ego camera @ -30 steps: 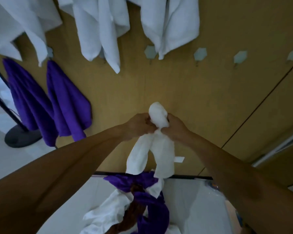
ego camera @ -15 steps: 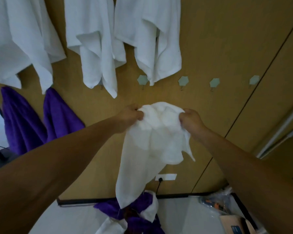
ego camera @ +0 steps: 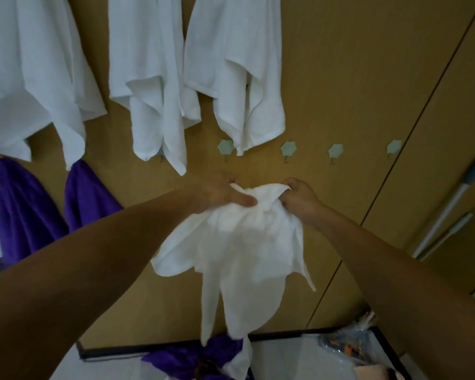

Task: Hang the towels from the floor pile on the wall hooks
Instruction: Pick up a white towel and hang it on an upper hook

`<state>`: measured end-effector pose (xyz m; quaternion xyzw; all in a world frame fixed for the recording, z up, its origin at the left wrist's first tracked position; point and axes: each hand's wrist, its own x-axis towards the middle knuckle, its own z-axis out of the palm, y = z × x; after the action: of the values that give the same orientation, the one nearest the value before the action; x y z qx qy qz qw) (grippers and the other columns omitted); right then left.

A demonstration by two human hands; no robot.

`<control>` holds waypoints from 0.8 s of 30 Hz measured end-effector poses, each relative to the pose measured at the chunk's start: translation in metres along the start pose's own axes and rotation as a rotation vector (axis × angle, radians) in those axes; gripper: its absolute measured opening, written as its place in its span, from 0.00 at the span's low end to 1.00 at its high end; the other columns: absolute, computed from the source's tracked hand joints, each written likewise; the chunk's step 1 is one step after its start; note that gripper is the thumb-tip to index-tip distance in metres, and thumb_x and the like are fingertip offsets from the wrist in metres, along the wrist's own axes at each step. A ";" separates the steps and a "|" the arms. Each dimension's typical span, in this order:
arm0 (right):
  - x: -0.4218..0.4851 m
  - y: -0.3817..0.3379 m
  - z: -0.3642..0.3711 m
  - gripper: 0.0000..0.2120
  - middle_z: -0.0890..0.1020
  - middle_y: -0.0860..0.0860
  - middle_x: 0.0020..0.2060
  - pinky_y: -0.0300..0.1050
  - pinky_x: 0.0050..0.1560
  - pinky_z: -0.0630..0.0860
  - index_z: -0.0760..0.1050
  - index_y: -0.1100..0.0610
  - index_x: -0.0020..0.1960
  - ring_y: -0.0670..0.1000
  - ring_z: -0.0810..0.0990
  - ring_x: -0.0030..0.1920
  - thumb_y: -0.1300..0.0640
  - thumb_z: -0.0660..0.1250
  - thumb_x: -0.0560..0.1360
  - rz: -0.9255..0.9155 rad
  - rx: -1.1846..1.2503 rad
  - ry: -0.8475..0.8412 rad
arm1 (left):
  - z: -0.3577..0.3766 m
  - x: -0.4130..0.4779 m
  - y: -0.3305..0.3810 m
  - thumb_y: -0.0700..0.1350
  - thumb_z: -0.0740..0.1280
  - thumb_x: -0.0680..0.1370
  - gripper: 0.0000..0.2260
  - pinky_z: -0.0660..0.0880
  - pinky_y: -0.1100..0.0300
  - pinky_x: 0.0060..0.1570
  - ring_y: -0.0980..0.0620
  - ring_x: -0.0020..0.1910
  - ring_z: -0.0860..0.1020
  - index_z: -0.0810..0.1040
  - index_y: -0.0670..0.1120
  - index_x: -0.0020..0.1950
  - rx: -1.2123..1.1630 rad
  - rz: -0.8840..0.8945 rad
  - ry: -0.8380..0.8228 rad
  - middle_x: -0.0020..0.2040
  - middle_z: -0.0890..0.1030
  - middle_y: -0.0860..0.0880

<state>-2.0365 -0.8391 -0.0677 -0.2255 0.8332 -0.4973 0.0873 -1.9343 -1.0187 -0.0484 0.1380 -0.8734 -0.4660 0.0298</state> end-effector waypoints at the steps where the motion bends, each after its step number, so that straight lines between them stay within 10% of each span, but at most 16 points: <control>1: -0.001 -0.001 -0.001 0.06 0.77 0.55 0.43 0.44 0.41 0.72 0.74 0.60 0.48 0.54 0.76 0.43 0.64 0.60 0.73 0.005 0.013 0.000 | -0.001 0.000 -0.002 0.54 0.78 0.64 0.25 0.70 0.65 0.40 0.56 0.46 0.76 0.78 0.46 0.56 0.073 0.010 0.000 0.51 0.78 0.52; 5: -0.008 -0.008 -0.010 0.13 0.82 0.53 0.47 0.47 0.48 0.76 0.79 0.60 0.54 0.53 0.81 0.46 0.52 0.66 0.75 -0.005 0.074 -0.059 | -0.003 -0.006 -0.010 0.45 0.69 0.74 0.06 0.68 0.66 0.37 0.55 0.38 0.73 0.75 0.44 0.44 0.088 0.038 0.042 0.39 0.74 0.51; 15: -0.016 -0.022 -0.013 0.09 0.84 0.57 0.50 0.49 0.53 0.78 0.80 0.61 0.53 0.54 0.83 0.50 0.58 0.67 0.75 -0.039 0.149 -0.050 | 0.004 -0.013 -0.012 0.36 0.58 0.78 0.10 0.67 0.63 0.38 0.55 0.36 0.69 0.70 0.43 0.37 -0.056 0.032 0.091 0.37 0.71 0.49; 20: -0.023 -0.036 -0.020 0.11 0.83 0.53 0.40 0.45 0.43 0.77 0.79 0.57 0.41 0.51 0.82 0.40 0.49 0.71 0.73 -0.057 0.091 -0.020 | 0.014 -0.017 0.003 0.64 0.68 0.71 0.29 0.72 0.55 0.60 0.53 0.59 0.75 0.70 0.53 0.68 -0.074 0.115 -0.194 0.61 0.76 0.54; 24: -0.027 -0.046 -0.024 0.07 0.84 0.52 0.41 0.43 0.44 0.78 0.80 0.55 0.41 0.50 0.83 0.43 0.51 0.71 0.73 -0.114 0.041 -0.015 | 0.037 -0.008 0.015 0.58 0.74 0.70 0.26 0.77 0.61 0.55 0.58 0.56 0.79 0.74 0.52 0.65 -0.025 0.339 -0.176 0.57 0.80 0.56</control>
<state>-2.0082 -0.8261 -0.0182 -0.2746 0.8080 -0.5165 0.0698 -1.9364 -0.9789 -0.0567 -0.0525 -0.8777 -0.4752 0.0331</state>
